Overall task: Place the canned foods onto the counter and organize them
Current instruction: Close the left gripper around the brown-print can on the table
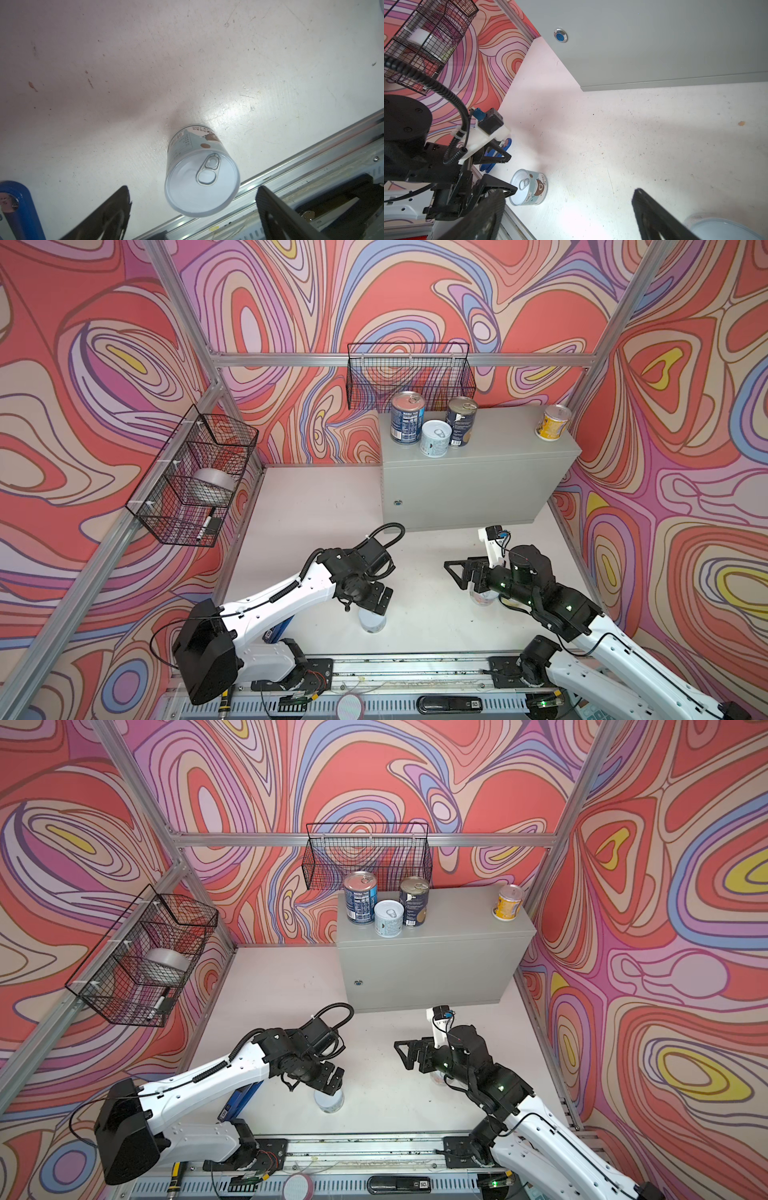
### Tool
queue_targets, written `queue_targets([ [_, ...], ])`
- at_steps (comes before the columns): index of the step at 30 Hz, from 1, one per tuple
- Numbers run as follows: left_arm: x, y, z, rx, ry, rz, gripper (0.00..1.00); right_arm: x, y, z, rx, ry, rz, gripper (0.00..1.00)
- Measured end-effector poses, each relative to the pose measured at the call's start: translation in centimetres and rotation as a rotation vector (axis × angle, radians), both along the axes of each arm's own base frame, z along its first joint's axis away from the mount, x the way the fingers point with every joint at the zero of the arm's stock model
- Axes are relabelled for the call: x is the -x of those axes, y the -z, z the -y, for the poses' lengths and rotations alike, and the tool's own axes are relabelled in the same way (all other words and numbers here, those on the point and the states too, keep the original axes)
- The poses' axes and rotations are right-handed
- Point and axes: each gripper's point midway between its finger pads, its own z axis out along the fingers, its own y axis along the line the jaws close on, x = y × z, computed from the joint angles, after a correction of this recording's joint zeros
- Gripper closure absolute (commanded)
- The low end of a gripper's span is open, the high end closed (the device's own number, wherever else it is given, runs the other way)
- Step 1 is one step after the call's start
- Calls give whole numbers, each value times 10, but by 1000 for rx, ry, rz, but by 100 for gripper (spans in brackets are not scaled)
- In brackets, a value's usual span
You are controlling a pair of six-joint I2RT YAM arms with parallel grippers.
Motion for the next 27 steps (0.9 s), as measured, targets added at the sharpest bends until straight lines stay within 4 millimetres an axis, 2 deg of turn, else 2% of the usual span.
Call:
queue_targets([
  [8,7,16,4,-50,17,-18,1,0,1,1,2,9,-6,1],
  [14,9,23,3,-84,24,-16,1,-2,11,2,27,14,-35,1],
  [19,11,31,0,-110,17,-23,12,-3,19,1,48,14,-61,1],
  [27,10,39,-6,-132,-9,-14,15,-3,26,1,71,10,-77,2],
])
